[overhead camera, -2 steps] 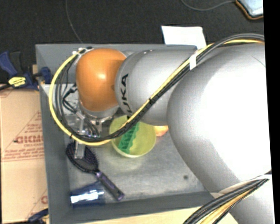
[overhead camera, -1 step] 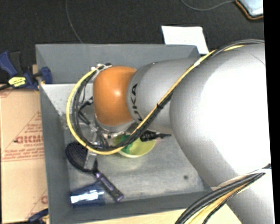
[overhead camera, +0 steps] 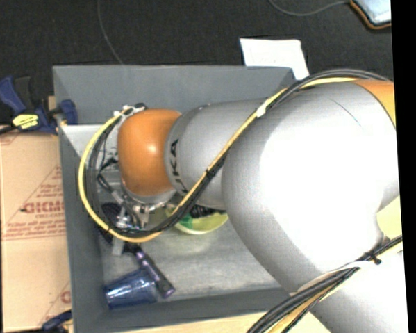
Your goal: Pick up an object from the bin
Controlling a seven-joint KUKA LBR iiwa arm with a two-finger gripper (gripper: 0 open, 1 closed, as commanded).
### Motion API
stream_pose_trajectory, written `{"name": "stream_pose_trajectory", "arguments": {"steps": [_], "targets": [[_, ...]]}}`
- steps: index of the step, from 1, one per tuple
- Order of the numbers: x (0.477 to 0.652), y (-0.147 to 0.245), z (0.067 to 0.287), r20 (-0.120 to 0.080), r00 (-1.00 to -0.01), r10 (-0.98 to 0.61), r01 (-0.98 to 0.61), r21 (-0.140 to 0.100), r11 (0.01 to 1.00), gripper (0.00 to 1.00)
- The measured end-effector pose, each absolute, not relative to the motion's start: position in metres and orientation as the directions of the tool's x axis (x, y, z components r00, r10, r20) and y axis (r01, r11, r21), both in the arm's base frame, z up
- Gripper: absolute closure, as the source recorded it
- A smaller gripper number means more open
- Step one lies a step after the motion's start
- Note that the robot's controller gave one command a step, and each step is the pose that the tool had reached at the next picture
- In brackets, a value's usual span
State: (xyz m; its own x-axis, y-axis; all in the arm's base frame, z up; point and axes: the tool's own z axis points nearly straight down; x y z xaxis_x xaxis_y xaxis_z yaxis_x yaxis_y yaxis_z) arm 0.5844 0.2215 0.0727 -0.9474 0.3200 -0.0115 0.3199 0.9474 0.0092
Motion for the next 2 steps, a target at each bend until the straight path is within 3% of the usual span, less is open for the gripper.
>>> {"name": "stream_pose_trajectory", "arguments": {"steps": [1,2], "targets": [[0.6483,0.1482,0.0788,-0.026,-0.999,-0.040,-0.040,0.012,0.999,1.00],[0.6483,0.1481,0.0787,-0.026,-0.999,-0.039,-0.040,0.012,0.999,1.00]]}}
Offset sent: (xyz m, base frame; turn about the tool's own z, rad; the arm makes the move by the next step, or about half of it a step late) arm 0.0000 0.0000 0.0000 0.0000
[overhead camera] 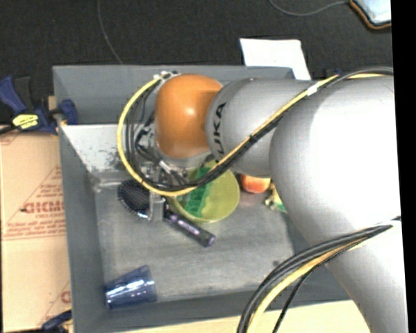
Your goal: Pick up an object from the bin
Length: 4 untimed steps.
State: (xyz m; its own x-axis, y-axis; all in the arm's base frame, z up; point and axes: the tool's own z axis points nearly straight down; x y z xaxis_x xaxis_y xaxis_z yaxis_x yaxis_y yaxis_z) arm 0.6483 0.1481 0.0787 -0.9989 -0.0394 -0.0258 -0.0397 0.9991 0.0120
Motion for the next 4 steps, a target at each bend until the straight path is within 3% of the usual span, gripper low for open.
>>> {"name": "stream_pose_trajectory", "arguments": {"steps": [2,4], "targets": [[0.647,0.148,0.096,-0.022,-0.999,-0.037,-0.037,0.014,0.999,1.00],[0.646,0.147,0.145,-0.018,-0.999,-0.035,-0.035,0.013,0.999,1.00]]}}
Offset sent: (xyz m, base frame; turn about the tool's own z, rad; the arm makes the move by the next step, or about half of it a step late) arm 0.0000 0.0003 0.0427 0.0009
